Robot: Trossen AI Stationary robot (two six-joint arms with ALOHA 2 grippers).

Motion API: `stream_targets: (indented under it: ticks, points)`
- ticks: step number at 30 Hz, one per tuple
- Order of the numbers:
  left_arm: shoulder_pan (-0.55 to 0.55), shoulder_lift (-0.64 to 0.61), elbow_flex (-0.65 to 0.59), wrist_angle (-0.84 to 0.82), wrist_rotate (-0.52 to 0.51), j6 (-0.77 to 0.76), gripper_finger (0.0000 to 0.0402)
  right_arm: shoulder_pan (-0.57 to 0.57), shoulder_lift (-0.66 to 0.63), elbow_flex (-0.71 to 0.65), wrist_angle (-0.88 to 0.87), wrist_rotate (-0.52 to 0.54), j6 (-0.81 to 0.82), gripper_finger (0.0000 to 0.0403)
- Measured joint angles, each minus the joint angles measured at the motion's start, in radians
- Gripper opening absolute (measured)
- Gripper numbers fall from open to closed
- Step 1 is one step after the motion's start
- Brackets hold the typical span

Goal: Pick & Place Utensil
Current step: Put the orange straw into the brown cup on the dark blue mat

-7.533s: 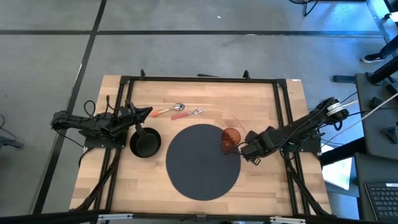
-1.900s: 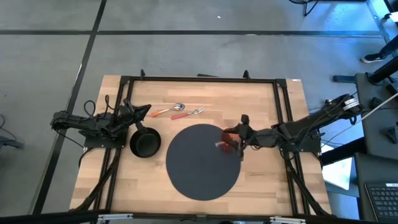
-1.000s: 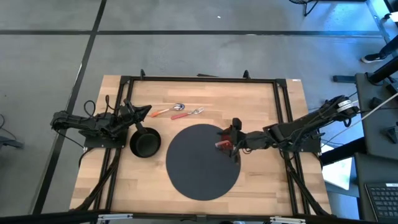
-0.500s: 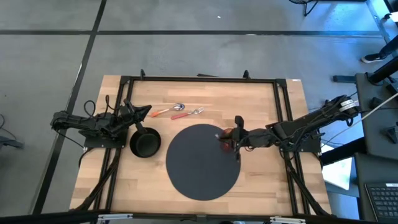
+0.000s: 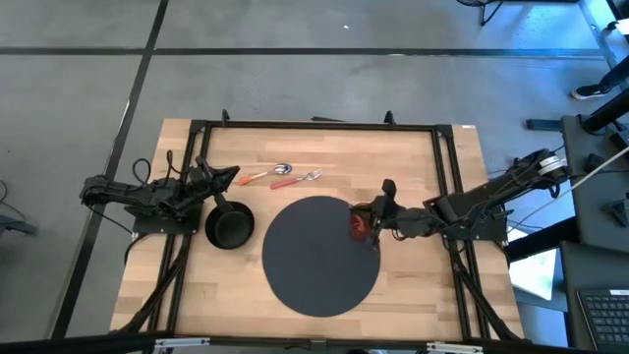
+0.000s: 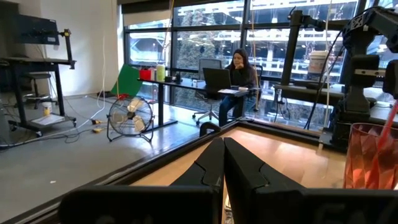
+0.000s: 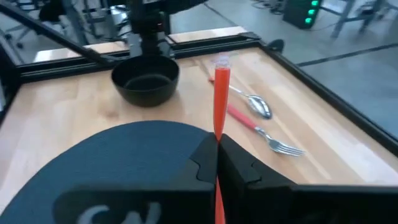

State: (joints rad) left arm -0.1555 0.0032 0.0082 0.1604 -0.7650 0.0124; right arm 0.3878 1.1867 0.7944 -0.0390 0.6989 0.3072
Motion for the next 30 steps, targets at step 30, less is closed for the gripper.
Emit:
stream_targets:
  ticks: [30]
  points:
    - [0.000,0.000,0.000,-0.002,0.000,-0.001,0.0004,0.023,-0.025,0.000,-0.090,0.066,0.042,0.0102]
